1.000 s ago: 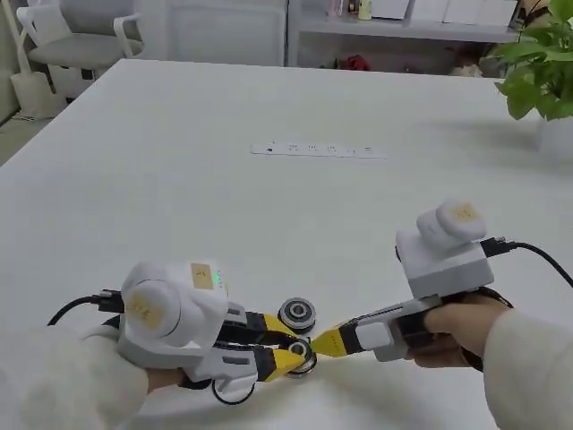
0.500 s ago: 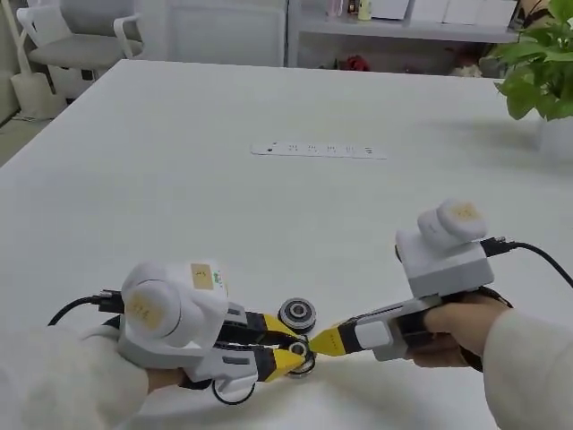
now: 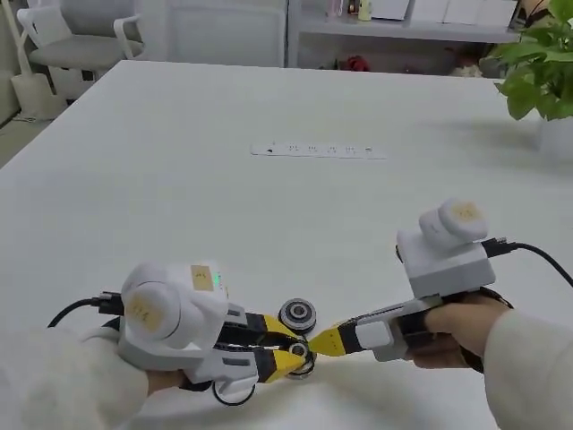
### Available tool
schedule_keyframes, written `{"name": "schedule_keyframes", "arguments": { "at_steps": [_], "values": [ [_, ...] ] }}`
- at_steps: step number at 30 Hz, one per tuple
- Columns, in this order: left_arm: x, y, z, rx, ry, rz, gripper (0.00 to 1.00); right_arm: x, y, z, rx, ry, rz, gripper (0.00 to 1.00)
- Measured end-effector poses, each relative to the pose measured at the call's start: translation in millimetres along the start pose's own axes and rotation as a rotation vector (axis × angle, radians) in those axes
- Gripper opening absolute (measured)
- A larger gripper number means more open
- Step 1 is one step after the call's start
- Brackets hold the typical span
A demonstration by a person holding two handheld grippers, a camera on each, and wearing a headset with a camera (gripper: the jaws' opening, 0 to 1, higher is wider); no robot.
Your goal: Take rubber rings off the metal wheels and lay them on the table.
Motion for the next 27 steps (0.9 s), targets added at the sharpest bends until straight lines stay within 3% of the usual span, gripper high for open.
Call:
{"name": "schedule_keyframes", "arguments": {
  "at_steps": [27],
  "values": [
    [0.0,0.2,0.2,0.001,0.000,0.000,0.14,-6.6,-0.4,-0.7,0.002,-0.001,-0.035,0.00]
  ]
}}
Point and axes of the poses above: the centre of the closed fingertips' face, and the gripper's own axes: y roughly backward along the fingers, x roughly to its right, z roughly out of its underside, the point moved 3 cm from there along y, roughly backward along the fingers, and after that the axes turned 15 degrees about -y, right-handed, at the moved point
